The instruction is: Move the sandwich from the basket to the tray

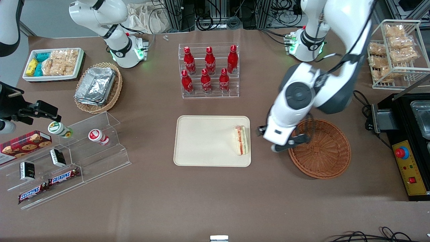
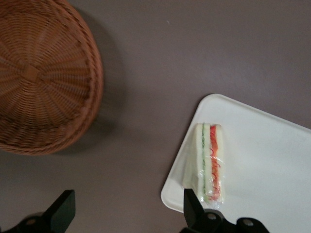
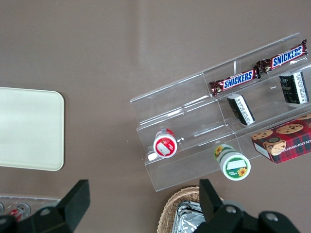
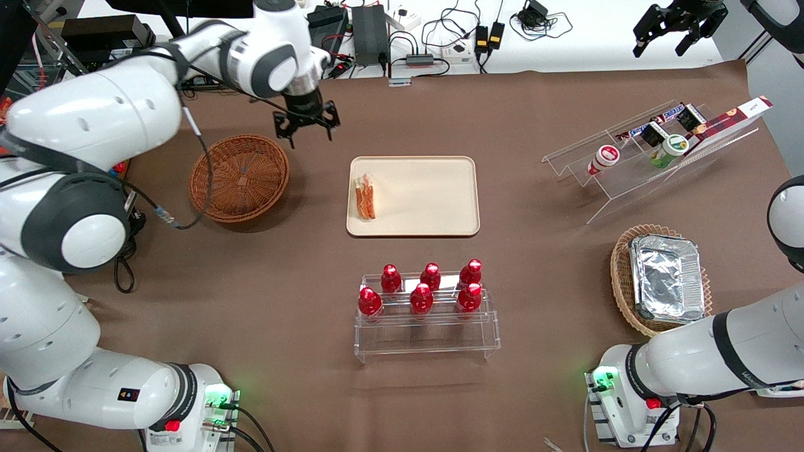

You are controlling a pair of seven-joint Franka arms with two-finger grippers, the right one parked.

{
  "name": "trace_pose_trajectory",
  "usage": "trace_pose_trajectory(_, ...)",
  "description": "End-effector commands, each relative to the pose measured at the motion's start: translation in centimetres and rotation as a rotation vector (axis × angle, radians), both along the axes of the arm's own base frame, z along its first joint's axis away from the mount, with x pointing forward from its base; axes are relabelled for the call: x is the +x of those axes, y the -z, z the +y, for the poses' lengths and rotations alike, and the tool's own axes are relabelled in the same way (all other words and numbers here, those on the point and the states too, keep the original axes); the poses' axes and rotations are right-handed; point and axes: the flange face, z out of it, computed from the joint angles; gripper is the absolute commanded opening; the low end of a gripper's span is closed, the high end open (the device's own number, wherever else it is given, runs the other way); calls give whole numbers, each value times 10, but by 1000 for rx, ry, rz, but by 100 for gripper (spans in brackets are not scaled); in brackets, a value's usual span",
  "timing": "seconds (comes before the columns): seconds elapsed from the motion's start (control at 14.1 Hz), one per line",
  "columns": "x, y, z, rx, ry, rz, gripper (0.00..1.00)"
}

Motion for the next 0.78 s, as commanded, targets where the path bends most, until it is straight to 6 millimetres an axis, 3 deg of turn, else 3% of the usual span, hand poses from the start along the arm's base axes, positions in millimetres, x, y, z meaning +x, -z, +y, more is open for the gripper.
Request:
trace_pose_trajectory(0.0,-10,-42,41,18,-42,-25,100)
trace_pose_trajectory(0.35,-34,-84,106,-16,54,-36,100)
trace_pose_trajectory(0.71,-47,-111,173,-18,217,38,100)
